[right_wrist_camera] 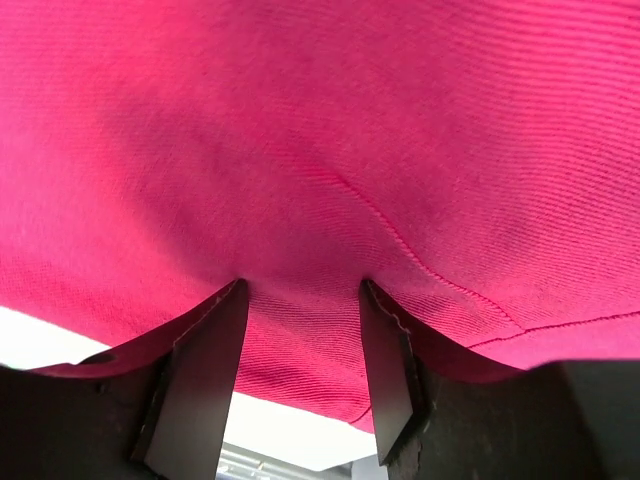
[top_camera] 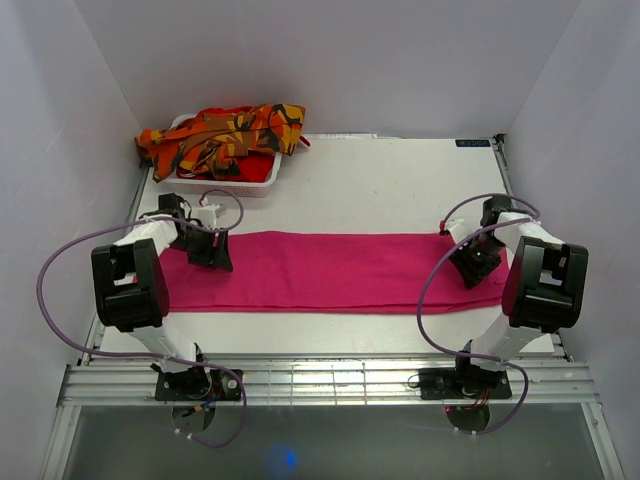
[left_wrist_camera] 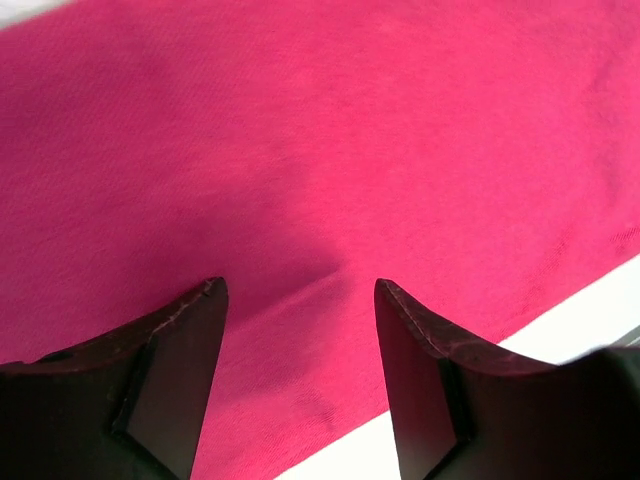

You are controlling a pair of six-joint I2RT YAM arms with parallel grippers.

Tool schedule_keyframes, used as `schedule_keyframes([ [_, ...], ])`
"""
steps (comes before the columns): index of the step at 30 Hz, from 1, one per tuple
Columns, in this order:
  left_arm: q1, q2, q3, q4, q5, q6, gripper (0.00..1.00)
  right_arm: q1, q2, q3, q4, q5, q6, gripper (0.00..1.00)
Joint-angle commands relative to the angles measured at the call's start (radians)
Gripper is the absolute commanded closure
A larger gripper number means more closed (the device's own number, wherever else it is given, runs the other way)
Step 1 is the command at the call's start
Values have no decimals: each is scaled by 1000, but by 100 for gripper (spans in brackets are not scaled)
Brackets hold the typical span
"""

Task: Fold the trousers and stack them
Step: Fold the trousers

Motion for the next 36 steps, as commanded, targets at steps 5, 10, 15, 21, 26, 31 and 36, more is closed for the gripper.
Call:
schedule_keyframes([
  [5, 129, -74, 129, -39, -59, -87, 2, -73, 168, 24, 124, 199, 110, 45],
  [10, 295, -160, 143, -114, -123, -53, 2, -73, 98, 64, 79, 147, 135, 39],
  [15, 340, -201, 86, -96, -188, -33, 2, -74, -14, 129, 6, 37, 127, 17],
  [21, 383, -168, 63, -56, -226, -24, 2, -73, -91, 168, -28, -52, 121, 9],
  [26, 481, -74, 100, -67, -190, 36, 2, -73, -172, 191, -25, -152, 158, 4],
  [31, 516, 7, 82, -44, -194, 121, 9, -74, -319, 163, 84, -201, 216, 10],
  [36, 516, 85, 11, 31, -208, 119, 22, -77, -366, 173, 141, -106, 224, 10],
])
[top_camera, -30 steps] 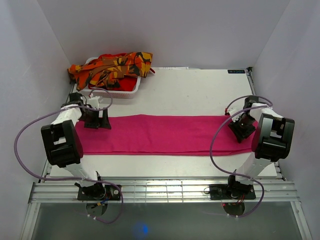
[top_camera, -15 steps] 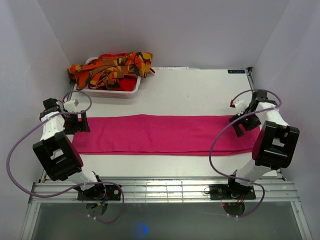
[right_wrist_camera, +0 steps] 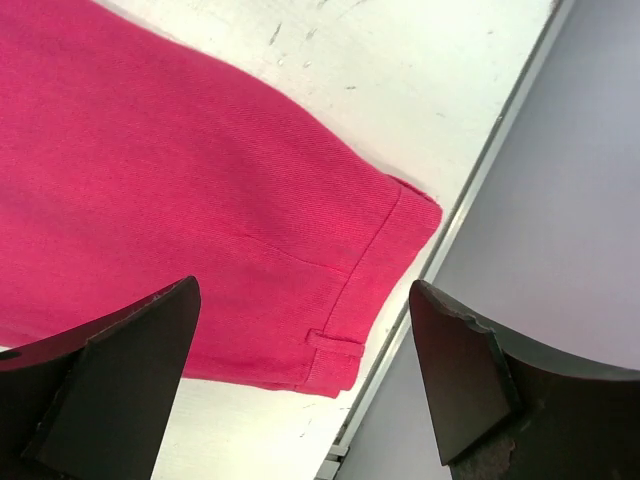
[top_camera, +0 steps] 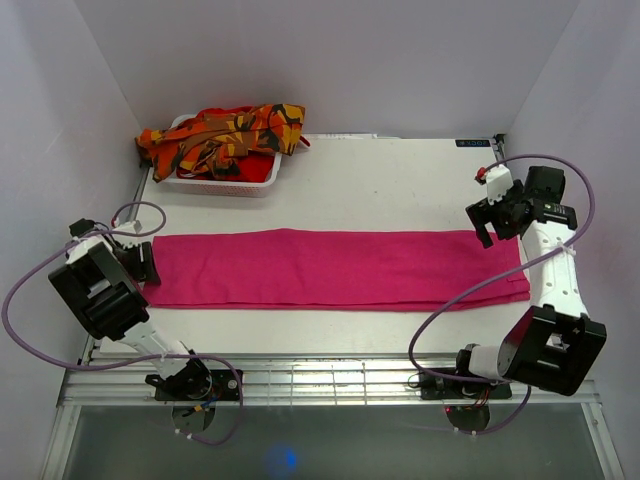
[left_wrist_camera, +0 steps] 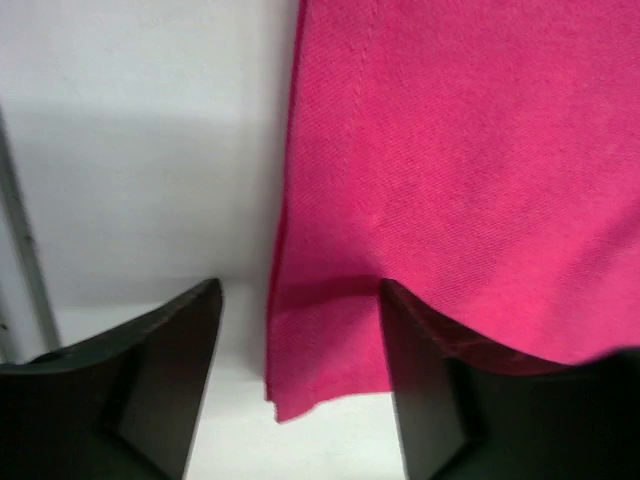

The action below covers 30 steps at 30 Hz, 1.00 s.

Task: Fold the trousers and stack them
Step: Fold the trousers

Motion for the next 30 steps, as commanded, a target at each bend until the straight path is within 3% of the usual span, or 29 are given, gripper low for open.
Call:
schedule_keyframes([
  [1, -3, 61, -68, 71, 19, 7, 29, -10, -6, 43, 59, 21, 30, 10],
  [7, -11, 80, -102, 87, 113, -27, 46, -13, 36, 97, -10, -23, 2, 8],
  [14, -25, 87, -98, 71, 174, -12, 53, -13, -13, 29, -24, -54, 11, 7],
  [18, -25, 107, -76, 68, 170, -48, 74, -13, -19, 31, -26, -60, 5, 6],
  [23, -23, 26, 0, 16, 165, -82, 100, -13, -2, 48, -32, -86, 21, 4],
  [30, 1, -23, 322, -214, 217, -38, 100, -13, -4, 31, -46, -101, 19, 4],
])
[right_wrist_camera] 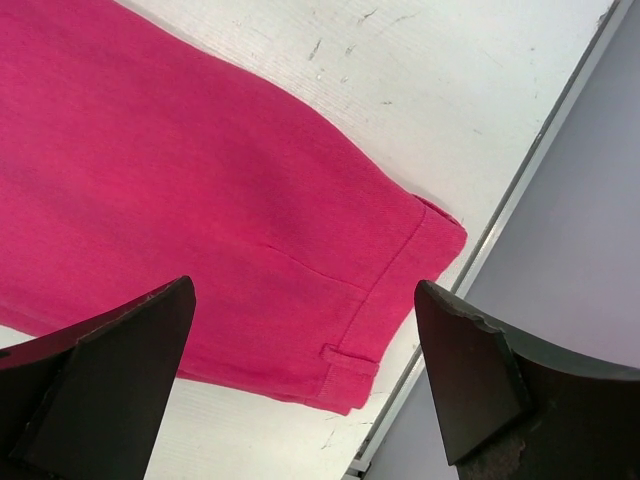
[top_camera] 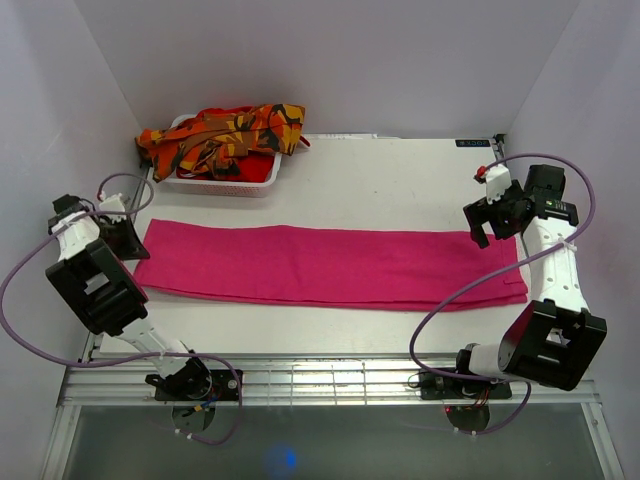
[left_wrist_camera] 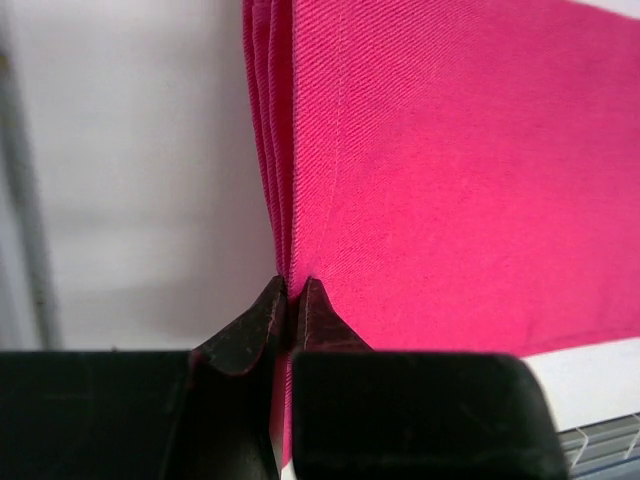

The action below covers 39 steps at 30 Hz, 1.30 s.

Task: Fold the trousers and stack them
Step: Fold the trousers

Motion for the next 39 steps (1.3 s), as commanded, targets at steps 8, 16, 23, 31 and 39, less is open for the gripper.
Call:
schedule_keyframes([
  [8, -27, -68, 379, -336, 167, 89, 100, -3, 5, 17, -53, -68, -6, 3],
  [16, -331, -217, 335, -374, 388, -30, 100, -5, 66, 28, -121, -39, -39, 0],
  [23, -646, -355, 157, -17, 223, -481, 100, -5, 126, -10, -141, 11, -22, 5],
  [31, -979, -337, 14, 258, -55, -759, 100, -6, 250, 17, -153, 43, 58, 12],
  [39, -1159, -309, -83, 451, -207, -942, 100, -6, 295, 31, -152, 83, 87, 13],
])
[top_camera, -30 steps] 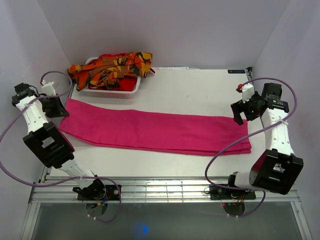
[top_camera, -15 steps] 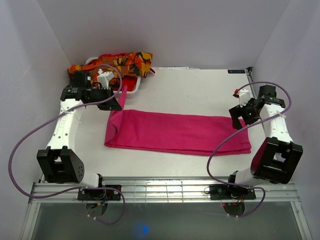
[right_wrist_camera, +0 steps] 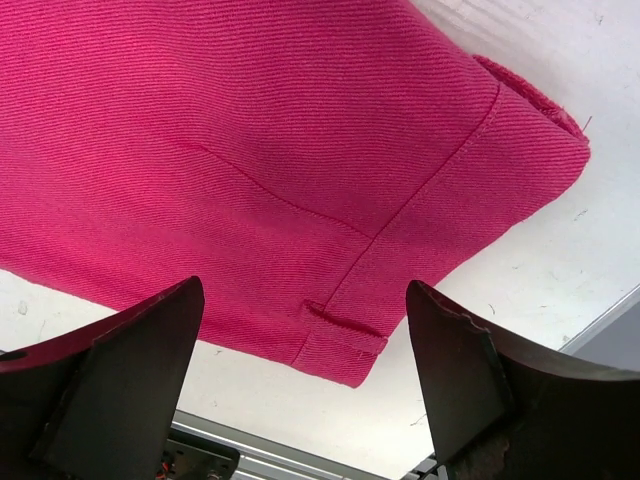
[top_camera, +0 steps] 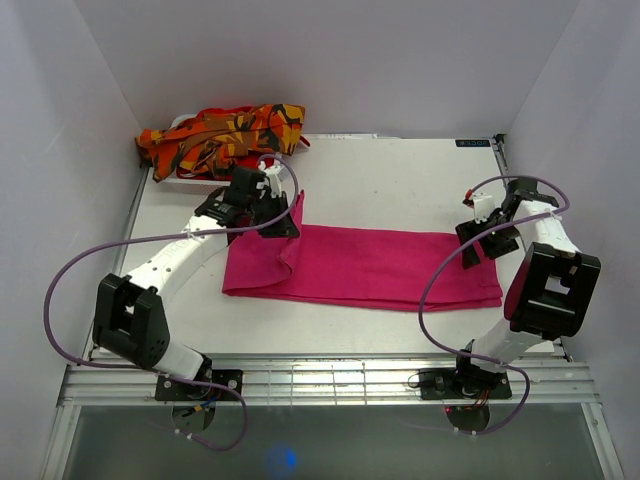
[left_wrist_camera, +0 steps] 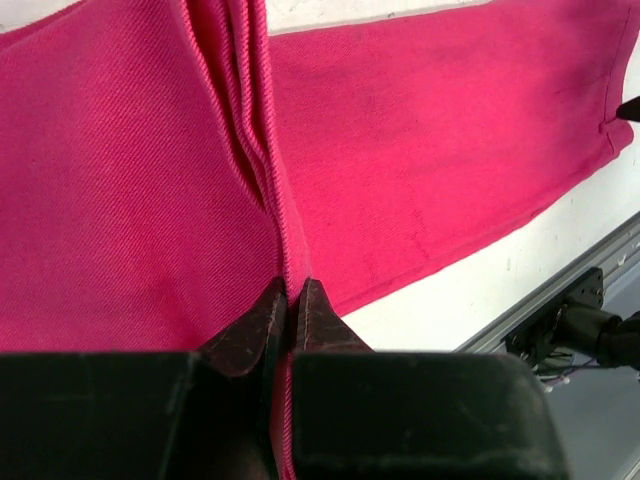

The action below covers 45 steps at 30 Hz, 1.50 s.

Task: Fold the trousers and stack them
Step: Fold the trousers

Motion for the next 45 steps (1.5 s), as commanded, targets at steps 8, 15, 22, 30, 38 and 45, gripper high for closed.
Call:
schedule_keyframes([
  [8, -170, 79, -3, 211, -154, -201, 100, -6, 14, 9, -15, 9, 42, 15],
  [15, -227, 180, 3, 263, -168, -255, 100, -6, 2, 9, -24, -4, 34, 15],
  [22, -265, 262, 23, 277, -196, -272, 100, -5, -6, -1, -32, -16, 25, 15],
  [30, -288, 332, 36, 266, -179, -277, 100, -5, -17, -5, -41, -25, 20, 15],
  [38, -314, 316, 39, 258, -182, -287, 100, -6, -18, -24, -24, -16, 17, 16],
  [45, -322, 296, 37, 232, -185, -275, 100, -6, 12, -40, -3, 3, 48, 22],
])
